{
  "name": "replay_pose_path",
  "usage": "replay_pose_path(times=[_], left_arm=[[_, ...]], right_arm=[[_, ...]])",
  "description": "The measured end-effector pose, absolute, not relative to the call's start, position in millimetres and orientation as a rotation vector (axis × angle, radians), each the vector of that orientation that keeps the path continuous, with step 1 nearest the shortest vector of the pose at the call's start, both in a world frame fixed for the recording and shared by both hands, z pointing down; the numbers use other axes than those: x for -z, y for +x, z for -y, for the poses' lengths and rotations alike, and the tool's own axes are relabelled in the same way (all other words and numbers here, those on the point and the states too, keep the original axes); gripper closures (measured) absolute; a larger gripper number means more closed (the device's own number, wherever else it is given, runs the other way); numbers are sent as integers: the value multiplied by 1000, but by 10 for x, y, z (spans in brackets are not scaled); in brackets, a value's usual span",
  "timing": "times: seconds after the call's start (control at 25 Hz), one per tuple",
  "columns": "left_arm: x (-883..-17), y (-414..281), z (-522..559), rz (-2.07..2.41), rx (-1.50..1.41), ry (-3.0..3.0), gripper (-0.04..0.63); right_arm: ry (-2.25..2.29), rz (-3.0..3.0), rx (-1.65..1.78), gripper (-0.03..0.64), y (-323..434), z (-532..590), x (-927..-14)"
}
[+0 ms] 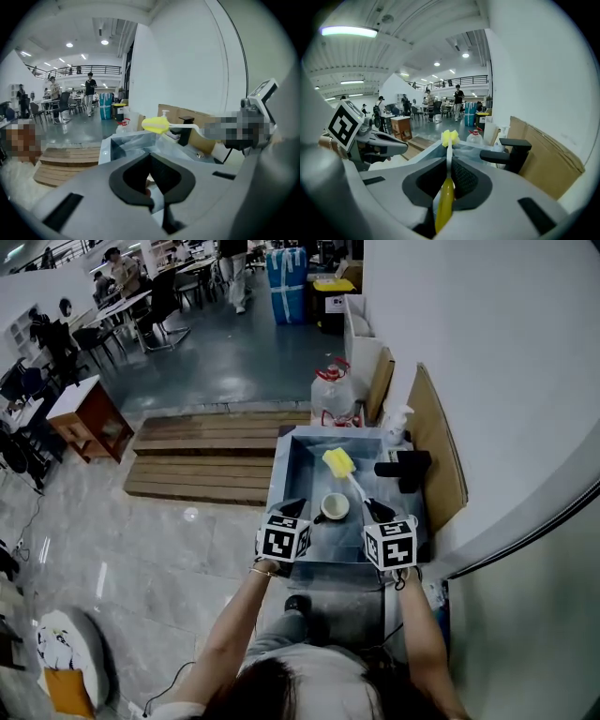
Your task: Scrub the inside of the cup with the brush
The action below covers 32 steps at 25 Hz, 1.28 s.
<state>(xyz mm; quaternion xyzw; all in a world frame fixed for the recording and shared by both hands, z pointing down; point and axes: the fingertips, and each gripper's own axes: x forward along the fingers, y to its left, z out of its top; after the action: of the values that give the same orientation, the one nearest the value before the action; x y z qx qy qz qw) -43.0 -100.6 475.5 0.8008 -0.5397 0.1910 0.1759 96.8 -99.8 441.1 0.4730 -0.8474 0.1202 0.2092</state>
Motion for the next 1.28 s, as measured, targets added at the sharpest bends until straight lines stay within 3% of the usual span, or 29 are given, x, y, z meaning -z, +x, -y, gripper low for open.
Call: replay_pose_path(times=[1.28], left_arm=[[-3856,-334,635,1648,-267,2437,586]], right_arm=[[1530,2525,-214,569,869,595,-3933]])
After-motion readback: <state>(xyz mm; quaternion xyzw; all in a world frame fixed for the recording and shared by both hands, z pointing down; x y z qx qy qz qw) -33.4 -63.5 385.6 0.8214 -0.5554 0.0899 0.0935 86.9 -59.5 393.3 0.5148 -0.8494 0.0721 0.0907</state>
